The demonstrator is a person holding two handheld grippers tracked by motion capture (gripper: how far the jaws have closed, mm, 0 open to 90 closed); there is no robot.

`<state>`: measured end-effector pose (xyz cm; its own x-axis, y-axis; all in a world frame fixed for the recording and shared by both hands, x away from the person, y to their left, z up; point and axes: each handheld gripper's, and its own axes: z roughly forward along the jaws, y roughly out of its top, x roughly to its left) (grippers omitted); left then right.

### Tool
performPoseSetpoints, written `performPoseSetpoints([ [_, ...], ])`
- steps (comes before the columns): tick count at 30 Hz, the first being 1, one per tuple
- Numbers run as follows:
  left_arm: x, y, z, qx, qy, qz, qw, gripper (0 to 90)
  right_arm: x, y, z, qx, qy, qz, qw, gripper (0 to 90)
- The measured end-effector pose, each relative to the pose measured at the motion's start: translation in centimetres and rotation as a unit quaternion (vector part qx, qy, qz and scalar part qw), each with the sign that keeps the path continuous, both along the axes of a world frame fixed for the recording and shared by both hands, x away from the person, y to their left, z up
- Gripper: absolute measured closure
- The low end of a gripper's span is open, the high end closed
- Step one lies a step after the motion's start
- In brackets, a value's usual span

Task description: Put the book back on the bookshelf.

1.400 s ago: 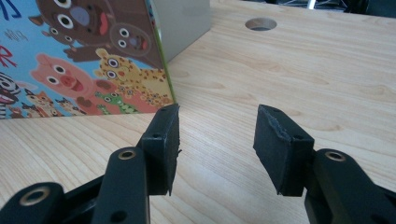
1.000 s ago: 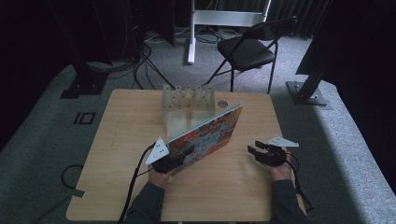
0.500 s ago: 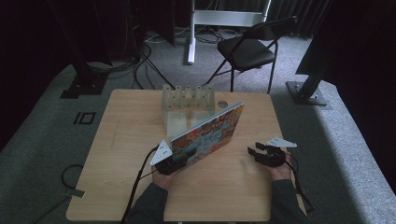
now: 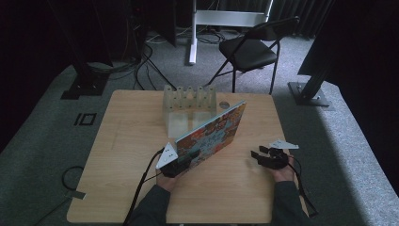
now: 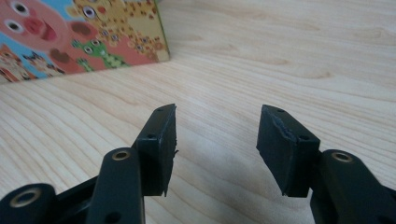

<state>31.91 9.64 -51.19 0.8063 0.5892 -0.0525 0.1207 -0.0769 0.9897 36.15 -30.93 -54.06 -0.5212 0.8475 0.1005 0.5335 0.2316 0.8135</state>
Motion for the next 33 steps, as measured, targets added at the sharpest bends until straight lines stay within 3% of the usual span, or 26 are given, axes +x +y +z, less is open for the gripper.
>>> performPoseSetpoints([
  [12, -0.8, -0.3, 0.4, 0.011, -0.002, 0.011, 0.9999, 79.0, 0.2, 0.5, -0.6, -0.04, 0.009, -0.006, 0.9992, 42.1],
  [18, -1.2, -0.1, 0.8, 0.023, -0.011, 0.013, 0.9996, 80.5, 0.3, 0.6, -0.8, -0.042, 0.013, -0.002, 0.999, 42.0],
  [33, -1.5, 0.8, 1.3, 0.028, -0.008, 0.016, 0.9994, 81.0, 0.5, 0.6, -0.9, -0.053, 0.022, -0.011, 0.9983, 35.1],
])
